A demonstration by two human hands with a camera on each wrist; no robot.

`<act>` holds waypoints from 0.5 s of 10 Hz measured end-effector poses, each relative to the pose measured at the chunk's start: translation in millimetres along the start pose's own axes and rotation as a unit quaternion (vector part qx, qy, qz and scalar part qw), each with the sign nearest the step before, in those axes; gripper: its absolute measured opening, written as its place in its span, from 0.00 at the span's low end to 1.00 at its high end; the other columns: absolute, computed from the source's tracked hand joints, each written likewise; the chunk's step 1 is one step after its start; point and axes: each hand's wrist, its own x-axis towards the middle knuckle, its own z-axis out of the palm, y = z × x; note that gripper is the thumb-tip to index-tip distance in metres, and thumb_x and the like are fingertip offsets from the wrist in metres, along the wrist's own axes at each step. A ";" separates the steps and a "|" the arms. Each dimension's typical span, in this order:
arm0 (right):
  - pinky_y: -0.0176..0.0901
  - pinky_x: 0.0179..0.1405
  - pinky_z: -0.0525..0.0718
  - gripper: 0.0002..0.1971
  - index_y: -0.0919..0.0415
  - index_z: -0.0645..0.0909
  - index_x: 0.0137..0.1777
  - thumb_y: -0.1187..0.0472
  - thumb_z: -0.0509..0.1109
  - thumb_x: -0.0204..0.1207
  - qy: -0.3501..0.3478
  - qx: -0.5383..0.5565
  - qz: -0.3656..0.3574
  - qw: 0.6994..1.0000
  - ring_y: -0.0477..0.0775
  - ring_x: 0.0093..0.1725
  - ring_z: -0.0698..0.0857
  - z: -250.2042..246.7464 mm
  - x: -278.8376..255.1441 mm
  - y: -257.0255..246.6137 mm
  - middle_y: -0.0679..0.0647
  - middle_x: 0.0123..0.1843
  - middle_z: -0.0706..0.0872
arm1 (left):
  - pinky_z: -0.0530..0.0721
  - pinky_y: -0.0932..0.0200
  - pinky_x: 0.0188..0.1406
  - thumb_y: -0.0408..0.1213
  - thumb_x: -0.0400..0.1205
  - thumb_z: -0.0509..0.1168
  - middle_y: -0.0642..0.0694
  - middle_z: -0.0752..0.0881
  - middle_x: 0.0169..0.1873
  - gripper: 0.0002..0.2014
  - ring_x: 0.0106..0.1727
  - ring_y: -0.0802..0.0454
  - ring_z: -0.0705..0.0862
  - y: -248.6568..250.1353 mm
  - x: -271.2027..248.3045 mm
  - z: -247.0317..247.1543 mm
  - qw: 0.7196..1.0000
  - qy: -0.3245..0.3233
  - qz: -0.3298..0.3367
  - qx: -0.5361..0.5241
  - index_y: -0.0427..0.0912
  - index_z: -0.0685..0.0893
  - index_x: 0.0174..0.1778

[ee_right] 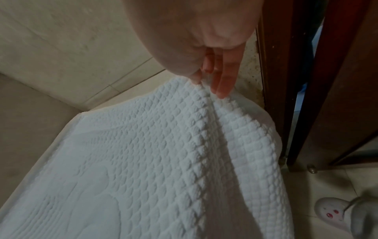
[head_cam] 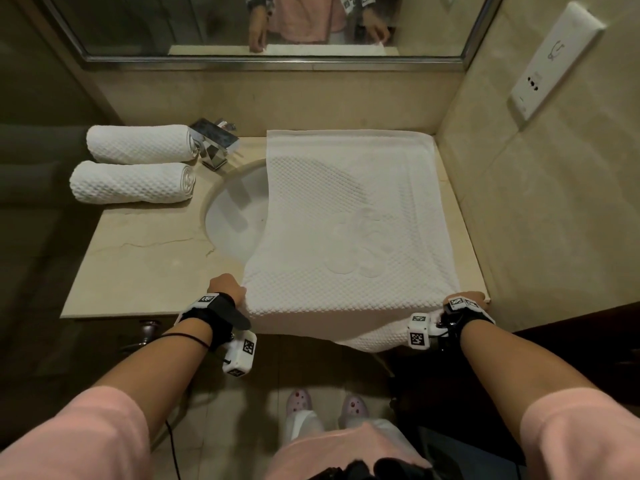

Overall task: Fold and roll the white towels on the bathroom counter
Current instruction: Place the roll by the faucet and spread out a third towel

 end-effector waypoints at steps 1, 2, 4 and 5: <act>0.55 0.47 0.76 0.11 0.58 0.70 0.35 0.58 0.64 0.78 -0.025 -0.102 0.010 0.994 0.60 0.48 0.74 -7.2 -14.4 -7.2 0.62 0.49 0.74 | 0.78 0.56 0.42 0.40 0.82 0.65 0.34 0.85 0.54 0.15 0.55 0.36 0.84 1.8 1.3 -2.6 1.000 -0.012 -0.005 -0.003 0.29 0.83 0.53; 0.60 0.59 0.77 0.08 0.60 0.76 0.52 0.60 0.66 0.75 -0.001 -0.066 -0.002 0.998 0.61 0.57 0.75 -10.3 -13.7 -6.9 0.63 0.64 0.77 | 0.79 0.57 0.41 0.37 0.81 0.65 0.34 0.86 0.53 0.13 0.54 0.37 0.85 4.1 1.5 -6.7 1.000 -0.025 -0.009 -0.001 0.29 0.84 0.53; 0.61 0.75 0.67 0.31 0.69 0.61 0.78 0.61 0.65 0.77 0.090 0.071 -0.006 0.993 0.68 0.76 0.67 -15.7 -18.6 -30.4 0.68 0.78 0.65 | 0.79 0.57 0.37 0.32 0.73 0.72 0.33 0.86 0.49 0.11 0.43 0.38 0.83 11.0 8.1 -16.7 0.998 -0.018 0.006 -0.055 0.29 0.81 0.46; 0.58 0.68 0.75 0.28 0.67 0.70 0.69 0.55 0.64 0.70 0.106 0.036 -0.006 0.994 0.68 0.67 0.77 -13.3 0.4 -46.8 0.67 0.70 0.74 | 0.76 0.56 0.42 0.36 0.77 0.69 0.34 0.83 0.56 0.17 0.55 0.35 0.83 15.5 19.5 -22.9 0.997 -0.006 0.041 -0.064 0.29 0.78 0.58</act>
